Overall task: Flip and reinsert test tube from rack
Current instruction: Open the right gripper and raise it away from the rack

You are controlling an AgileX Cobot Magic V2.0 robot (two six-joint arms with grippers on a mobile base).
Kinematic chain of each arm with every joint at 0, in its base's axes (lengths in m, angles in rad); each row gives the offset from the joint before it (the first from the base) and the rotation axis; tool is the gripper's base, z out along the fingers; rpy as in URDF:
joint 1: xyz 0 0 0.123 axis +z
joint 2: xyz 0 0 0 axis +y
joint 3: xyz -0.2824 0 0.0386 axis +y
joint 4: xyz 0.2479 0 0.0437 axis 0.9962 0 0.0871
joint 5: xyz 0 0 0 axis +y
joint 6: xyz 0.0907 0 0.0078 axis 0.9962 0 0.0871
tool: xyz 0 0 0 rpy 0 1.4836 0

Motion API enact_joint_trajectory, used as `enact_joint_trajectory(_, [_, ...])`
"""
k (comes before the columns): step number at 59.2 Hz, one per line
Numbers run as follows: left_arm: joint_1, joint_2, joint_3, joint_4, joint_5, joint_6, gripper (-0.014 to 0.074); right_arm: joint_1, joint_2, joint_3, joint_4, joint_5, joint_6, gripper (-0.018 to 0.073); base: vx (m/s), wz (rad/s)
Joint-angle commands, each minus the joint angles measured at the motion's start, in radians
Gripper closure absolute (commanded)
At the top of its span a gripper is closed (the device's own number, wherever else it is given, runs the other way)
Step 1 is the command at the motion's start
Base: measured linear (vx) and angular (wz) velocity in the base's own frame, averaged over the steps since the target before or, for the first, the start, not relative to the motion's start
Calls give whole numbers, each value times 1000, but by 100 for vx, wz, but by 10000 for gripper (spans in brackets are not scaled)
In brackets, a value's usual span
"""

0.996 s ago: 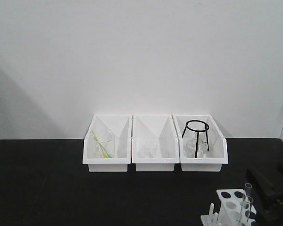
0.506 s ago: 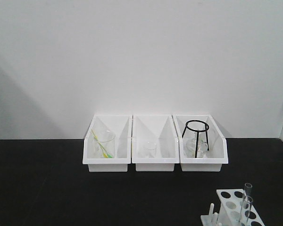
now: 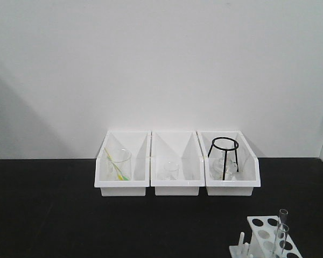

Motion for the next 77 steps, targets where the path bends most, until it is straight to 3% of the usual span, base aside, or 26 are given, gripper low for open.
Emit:
enact_joint_trajectory(1, [-7, -11, 0, -4, -86, 0, 603, -3, -3, -28, 10, -58, -23, 78, 0, 0])
enact_joint_trajectory(26, [-7, -11, 0, -4, -86, 0, 603, -3, -3, -28, 8, -15, -23, 117, 0, 0])
enact_joint_trajectory(37, [-7, -11, 0, -4, -86, 0, 603, -3, -32, -28, 56, 4, -64, 209, 0, 0])
enact_joint_trajectory(51, [-7, -11, 0, -4, -86, 0, 603, -3, -137, -28, 219, 77, -257, 384, 0, 0])
enact_joint_trajectory(66, [-7, -11, 0, -4, -86, 0, 603, -3, -255, 70, 244, 93, -315, 558, 0, 0])
enact_joint_trajectory(77, [-7, -11, 0, -4, -86, 0, 603, -3, -374, 175, 268, 90, -371, 572, 0, 0])
